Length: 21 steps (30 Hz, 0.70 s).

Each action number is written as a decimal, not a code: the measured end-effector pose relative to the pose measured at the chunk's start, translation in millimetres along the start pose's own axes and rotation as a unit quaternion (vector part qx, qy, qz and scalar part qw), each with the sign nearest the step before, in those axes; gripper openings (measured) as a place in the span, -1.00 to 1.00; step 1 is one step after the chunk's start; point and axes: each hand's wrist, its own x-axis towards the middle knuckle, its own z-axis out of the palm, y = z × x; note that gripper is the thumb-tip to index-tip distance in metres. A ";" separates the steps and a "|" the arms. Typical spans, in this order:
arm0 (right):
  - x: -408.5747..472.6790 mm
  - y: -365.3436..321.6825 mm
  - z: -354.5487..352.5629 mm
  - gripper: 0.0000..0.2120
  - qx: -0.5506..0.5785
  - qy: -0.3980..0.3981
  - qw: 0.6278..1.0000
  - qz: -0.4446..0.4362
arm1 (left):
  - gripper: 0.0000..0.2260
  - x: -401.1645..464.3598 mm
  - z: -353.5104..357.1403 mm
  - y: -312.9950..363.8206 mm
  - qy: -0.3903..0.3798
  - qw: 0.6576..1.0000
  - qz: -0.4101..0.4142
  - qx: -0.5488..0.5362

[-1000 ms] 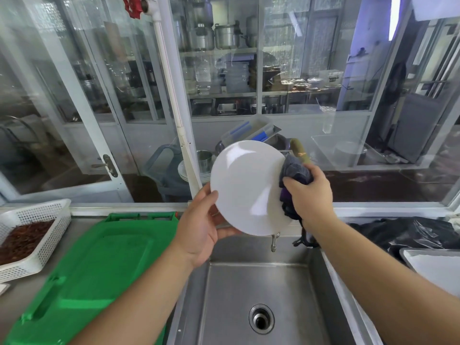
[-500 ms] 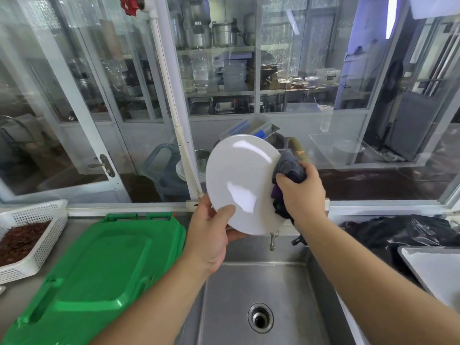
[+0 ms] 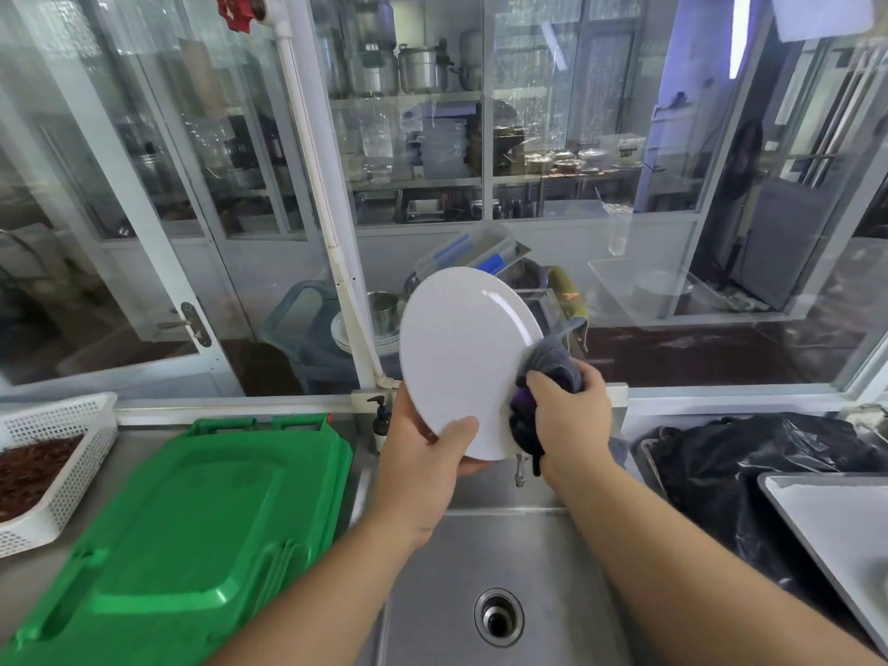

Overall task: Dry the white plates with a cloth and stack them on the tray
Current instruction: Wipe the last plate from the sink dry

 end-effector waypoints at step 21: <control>36.1 -36.2 -25.8 -0.59 -0.232 -0.074 0.954 -0.178 | -0.51 18.1 -16.0 41.5 -0.068 0.996 -0.052 -0.024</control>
